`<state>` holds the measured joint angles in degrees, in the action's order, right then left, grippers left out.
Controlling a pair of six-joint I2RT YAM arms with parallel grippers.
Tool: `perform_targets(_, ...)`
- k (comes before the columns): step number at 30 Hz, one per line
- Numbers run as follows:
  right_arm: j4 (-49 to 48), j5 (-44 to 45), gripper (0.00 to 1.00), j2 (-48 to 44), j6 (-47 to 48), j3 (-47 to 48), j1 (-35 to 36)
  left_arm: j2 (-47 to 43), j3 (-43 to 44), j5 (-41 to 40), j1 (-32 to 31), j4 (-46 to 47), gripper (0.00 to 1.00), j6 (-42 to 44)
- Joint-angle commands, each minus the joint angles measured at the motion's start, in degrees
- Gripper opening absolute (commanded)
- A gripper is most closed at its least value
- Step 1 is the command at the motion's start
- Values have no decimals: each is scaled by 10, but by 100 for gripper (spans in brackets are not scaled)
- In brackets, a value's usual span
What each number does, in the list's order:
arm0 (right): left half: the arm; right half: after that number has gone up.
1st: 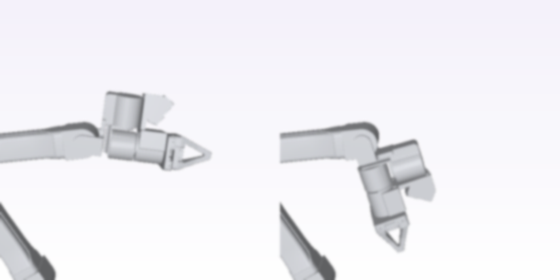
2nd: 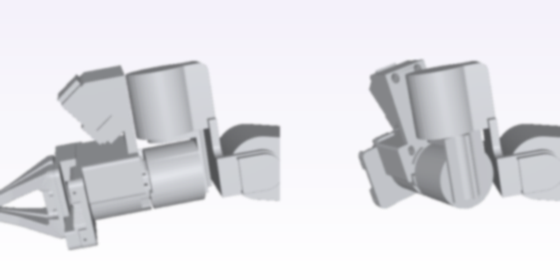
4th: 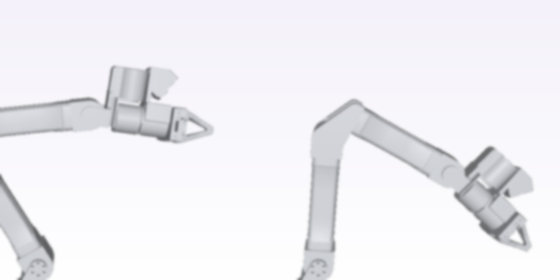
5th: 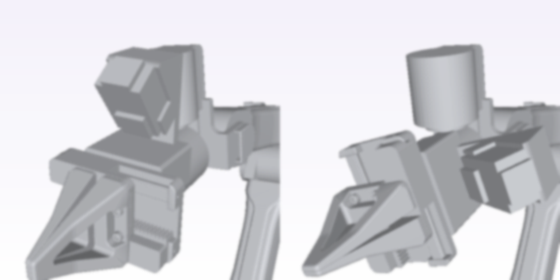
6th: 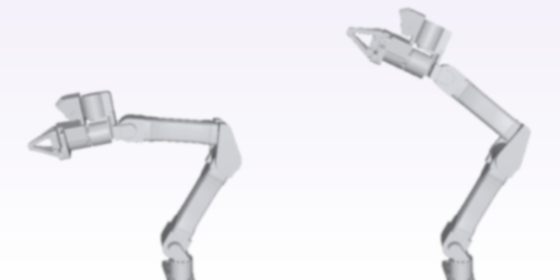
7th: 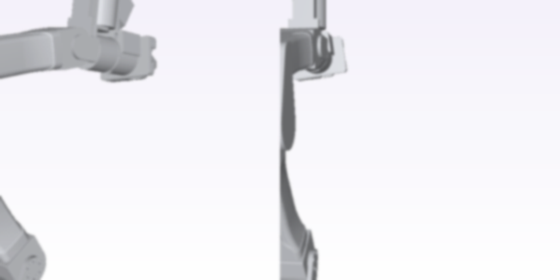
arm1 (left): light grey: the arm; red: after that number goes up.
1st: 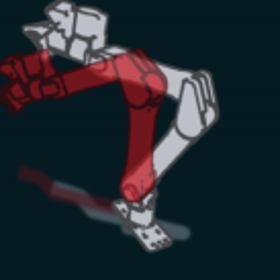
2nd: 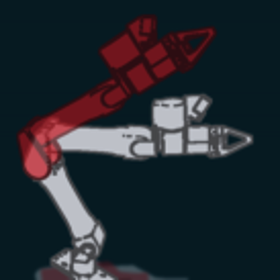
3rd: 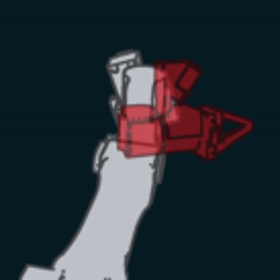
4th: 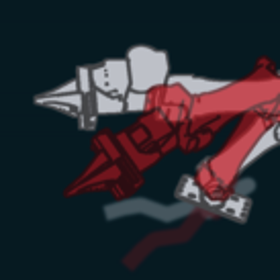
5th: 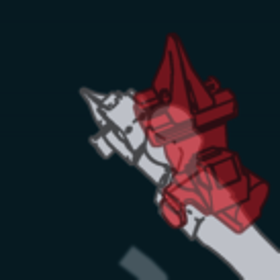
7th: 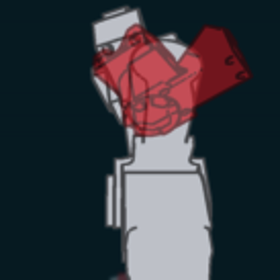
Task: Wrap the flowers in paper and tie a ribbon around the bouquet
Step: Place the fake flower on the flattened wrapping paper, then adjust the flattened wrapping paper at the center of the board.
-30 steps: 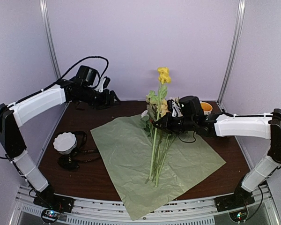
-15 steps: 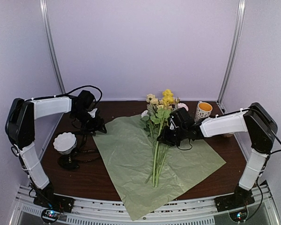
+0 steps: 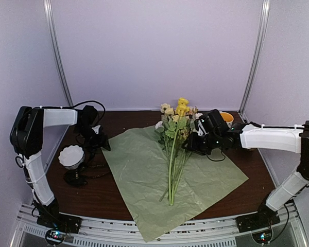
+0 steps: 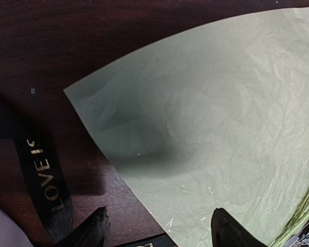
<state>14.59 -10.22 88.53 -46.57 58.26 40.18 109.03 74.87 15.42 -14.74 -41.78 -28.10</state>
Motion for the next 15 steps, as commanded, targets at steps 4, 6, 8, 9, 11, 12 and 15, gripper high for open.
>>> perform_targets(4,155,81,40,-56,75,-99,-86,37,4,33,3,38,71,-6)
perform_targets(6,188,101,41,-56,96,-110,-99,41,0,49,3,49,71,-10)
perform_targets(8,209,106,42,-55,111,-115,-112,46,2,54,4,52,71,-12)
perform_targets(9,217,106,42,-56,115,-119,-119,48,2,59,4,54,71,-13)
perform_targets(11,226,104,42,-67,117,-126,-127,50,2,73,4,59,71,-13)
perform_targets(12,227,101,43,-75,115,-132,-128,50,2,77,3,61,70,-15)
perform_targets(15,228,82,46,-114,102,-159,-130,46,-3,89,3,70,69,-20)
